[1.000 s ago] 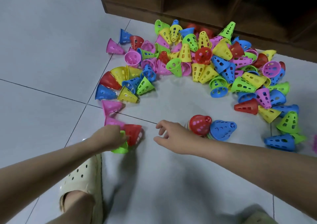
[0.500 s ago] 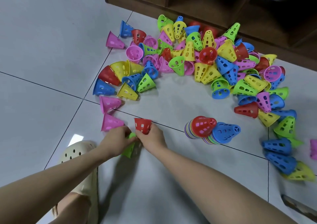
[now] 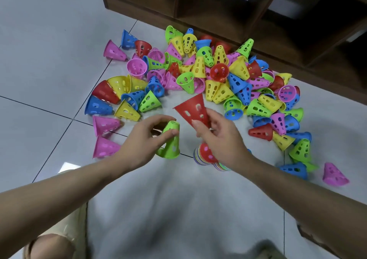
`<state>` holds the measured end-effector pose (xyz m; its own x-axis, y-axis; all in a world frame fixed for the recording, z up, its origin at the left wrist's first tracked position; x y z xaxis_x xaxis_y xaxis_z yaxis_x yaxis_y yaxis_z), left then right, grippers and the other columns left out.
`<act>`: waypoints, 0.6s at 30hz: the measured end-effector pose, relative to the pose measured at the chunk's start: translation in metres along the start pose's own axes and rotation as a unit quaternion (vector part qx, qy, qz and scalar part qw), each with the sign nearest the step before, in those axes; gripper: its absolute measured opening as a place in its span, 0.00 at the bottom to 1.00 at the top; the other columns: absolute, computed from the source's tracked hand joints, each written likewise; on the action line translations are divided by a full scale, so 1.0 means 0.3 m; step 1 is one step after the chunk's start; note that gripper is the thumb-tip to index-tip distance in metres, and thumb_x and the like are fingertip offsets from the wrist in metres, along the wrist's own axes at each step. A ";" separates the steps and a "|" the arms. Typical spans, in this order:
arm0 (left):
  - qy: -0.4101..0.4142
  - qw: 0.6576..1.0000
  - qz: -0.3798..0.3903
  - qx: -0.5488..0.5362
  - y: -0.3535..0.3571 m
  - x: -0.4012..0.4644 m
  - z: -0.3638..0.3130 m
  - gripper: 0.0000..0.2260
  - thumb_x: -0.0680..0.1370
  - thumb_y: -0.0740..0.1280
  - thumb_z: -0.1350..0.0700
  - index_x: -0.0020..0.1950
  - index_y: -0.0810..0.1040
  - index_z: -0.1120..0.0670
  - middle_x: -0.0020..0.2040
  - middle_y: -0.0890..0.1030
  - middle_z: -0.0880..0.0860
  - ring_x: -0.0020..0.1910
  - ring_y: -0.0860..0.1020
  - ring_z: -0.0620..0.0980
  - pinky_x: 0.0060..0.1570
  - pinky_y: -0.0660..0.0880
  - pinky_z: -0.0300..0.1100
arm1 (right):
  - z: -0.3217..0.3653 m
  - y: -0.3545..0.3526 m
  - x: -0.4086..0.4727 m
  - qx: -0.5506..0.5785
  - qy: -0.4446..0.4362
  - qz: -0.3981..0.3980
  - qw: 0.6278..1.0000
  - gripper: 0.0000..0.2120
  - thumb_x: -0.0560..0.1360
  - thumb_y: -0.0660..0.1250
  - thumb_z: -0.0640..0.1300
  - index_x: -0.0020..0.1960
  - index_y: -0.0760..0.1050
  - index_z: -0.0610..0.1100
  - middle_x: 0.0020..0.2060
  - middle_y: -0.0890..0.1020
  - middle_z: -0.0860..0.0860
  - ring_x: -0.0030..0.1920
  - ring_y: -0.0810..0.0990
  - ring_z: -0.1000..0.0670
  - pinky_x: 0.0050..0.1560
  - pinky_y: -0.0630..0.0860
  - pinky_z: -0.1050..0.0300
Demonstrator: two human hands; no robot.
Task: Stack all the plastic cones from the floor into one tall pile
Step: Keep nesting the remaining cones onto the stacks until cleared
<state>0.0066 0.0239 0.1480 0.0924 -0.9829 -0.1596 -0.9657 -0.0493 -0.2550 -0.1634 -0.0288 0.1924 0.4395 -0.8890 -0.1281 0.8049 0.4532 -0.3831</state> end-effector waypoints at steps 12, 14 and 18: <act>0.113 0.991 0.063 -0.027 0.295 0.037 -0.196 0.12 0.77 0.73 0.56 0.60 0.82 0.51 0.57 0.82 0.42 0.59 0.80 0.46 0.61 0.77 0.47 | -0.175 -0.500 -0.276 -0.111 0.048 -0.114 0.986 0.17 0.71 0.73 0.55 0.56 0.79 0.49 0.41 0.83 0.48 0.39 0.80 0.51 0.42 0.77 0.58; 0.128 0.989 0.080 0.003 0.332 0.045 -0.186 0.11 0.78 0.72 0.54 0.60 0.81 0.50 0.57 0.82 0.41 0.59 0.80 0.46 0.61 0.77 0.48 | -0.200 -0.518 -0.298 -0.152 0.055 -0.119 0.980 0.15 0.71 0.76 0.49 0.56 0.79 0.48 0.40 0.83 0.51 0.37 0.79 0.56 0.42 0.75 0.64; 0.115 0.987 0.104 0.040 0.375 0.070 -0.124 0.10 0.78 0.72 0.54 0.60 0.80 0.48 0.55 0.82 0.41 0.58 0.79 0.44 0.60 0.77 0.50 | -0.233 -0.518 -0.305 -0.260 0.046 -0.118 0.957 0.15 0.71 0.77 0.48 0.55 0.80 0.47 0.41 0.81 0.54 0.40 0.78 0.53 0.42 0.75 0.64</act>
<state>-0.1091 -0.0091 0.1515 -0.1715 -0.9852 0.0023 -0.9347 0.1620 -0.3164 -0.3566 -0.0224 0.1998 0.2143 -0.9754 -0.0524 0.5602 0.1667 -0.8114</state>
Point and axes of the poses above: each hand's wrist, its own x-axis towards the middle knuckle, its own y-axis out of the palm, z = x × y, the point moved 9 cm from there along x, towards the middle knuckle
